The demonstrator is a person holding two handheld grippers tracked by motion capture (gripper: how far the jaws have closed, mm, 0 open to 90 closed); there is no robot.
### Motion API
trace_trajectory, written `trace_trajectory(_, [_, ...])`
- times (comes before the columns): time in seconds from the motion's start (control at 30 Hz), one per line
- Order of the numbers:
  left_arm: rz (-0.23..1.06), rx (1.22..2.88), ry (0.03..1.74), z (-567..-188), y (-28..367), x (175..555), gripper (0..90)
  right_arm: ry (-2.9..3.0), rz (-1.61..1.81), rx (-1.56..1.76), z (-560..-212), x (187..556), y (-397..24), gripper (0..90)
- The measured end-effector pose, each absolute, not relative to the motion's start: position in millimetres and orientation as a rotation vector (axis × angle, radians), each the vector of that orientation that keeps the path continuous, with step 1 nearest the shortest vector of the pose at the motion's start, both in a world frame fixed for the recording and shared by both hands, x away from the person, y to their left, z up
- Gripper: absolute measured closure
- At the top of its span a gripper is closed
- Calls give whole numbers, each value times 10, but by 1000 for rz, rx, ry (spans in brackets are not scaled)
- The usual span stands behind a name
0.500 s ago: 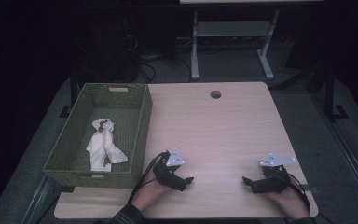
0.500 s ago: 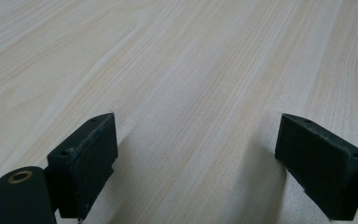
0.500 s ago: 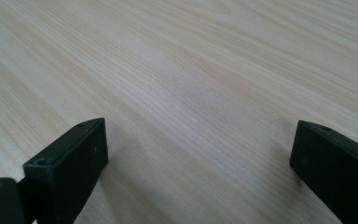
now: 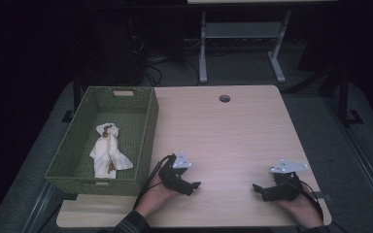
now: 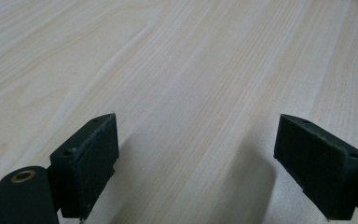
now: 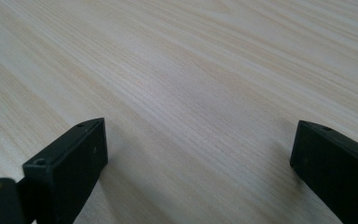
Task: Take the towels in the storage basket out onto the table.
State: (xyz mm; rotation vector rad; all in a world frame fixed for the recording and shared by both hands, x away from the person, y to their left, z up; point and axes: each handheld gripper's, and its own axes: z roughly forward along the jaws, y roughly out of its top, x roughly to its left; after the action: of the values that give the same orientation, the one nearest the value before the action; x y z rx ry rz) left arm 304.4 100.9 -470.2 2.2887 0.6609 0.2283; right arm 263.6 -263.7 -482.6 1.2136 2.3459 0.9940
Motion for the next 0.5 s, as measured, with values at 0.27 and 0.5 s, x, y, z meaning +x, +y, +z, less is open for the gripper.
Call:
trace_trajectory(0.27, [248, 2267, 672, -4610, 1063, 3078, 130, 2340, 986, 1223, -4826, 2631, -2638, 27])
trace_trajectory(0.5, [233, 2246, 681, -4571, 1071, 3095, 130, 2340, 985, 1221, -4826, 2630, -2637, 29])
